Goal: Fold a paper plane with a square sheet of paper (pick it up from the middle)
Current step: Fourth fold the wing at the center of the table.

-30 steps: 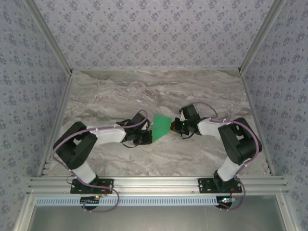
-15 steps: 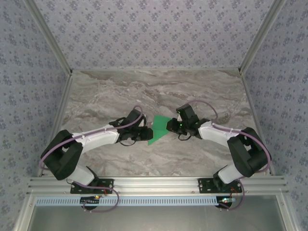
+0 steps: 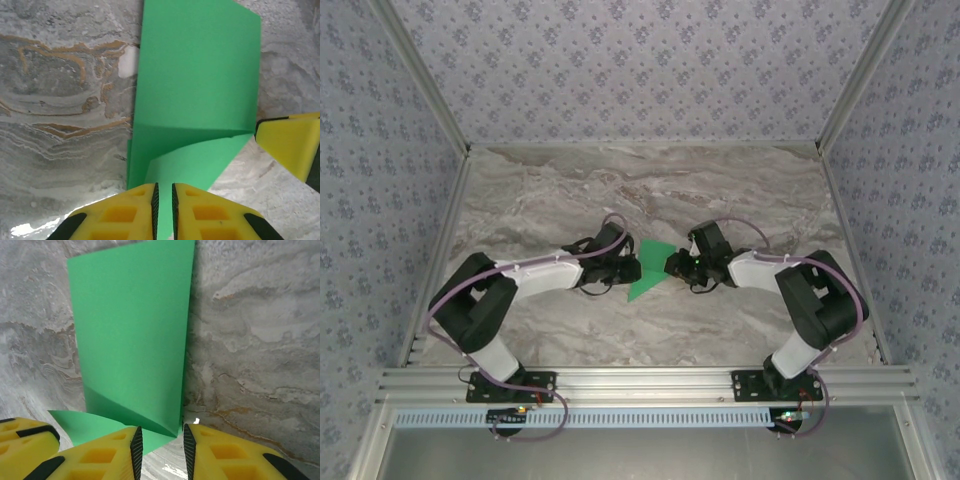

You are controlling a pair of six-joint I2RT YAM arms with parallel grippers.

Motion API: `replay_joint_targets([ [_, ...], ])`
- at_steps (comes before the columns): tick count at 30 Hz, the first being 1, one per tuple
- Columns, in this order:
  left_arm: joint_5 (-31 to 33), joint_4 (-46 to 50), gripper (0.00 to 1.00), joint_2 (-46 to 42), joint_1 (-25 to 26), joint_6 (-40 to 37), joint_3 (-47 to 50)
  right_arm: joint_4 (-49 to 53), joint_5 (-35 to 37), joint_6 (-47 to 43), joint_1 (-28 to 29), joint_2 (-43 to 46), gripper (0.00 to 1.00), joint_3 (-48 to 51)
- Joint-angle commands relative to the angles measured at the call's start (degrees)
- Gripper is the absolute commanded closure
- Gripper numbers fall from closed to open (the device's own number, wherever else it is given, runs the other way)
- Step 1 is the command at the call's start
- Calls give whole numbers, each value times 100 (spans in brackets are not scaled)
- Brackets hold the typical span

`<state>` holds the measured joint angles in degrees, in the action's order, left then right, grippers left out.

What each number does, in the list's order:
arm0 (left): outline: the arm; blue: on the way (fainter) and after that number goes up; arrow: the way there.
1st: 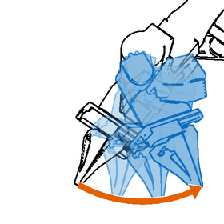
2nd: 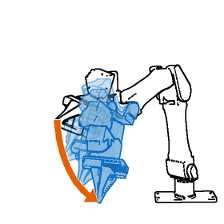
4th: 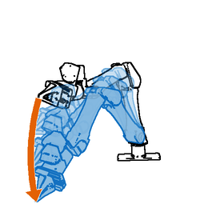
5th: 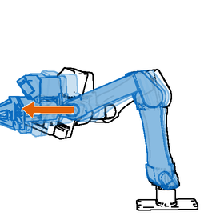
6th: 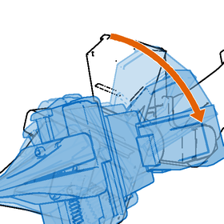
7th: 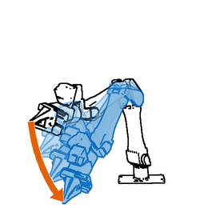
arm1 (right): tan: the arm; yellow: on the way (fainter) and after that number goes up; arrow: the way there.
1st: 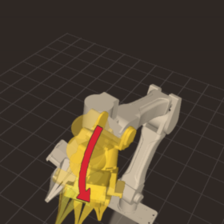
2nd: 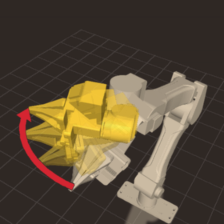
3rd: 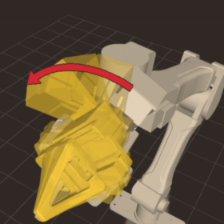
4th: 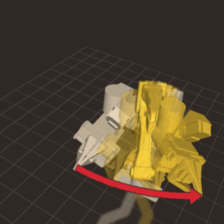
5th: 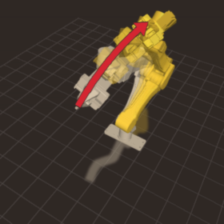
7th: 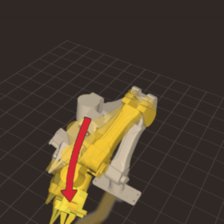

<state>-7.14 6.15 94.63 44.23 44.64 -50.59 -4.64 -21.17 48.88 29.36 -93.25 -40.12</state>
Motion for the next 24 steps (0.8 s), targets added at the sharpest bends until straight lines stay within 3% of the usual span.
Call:
replay_joint_targets([
  [1,216,22,84,130,-28,82,-103,-105,-188,122,-4,-153,67,-128],
  [14,315,125,84,159,-57,54,-100,-575,-622,258,16,-261,76,-125],
  [24,334,159,84,187,-77,12,-91,-1253,-924,772,21,-246,72,140],
])
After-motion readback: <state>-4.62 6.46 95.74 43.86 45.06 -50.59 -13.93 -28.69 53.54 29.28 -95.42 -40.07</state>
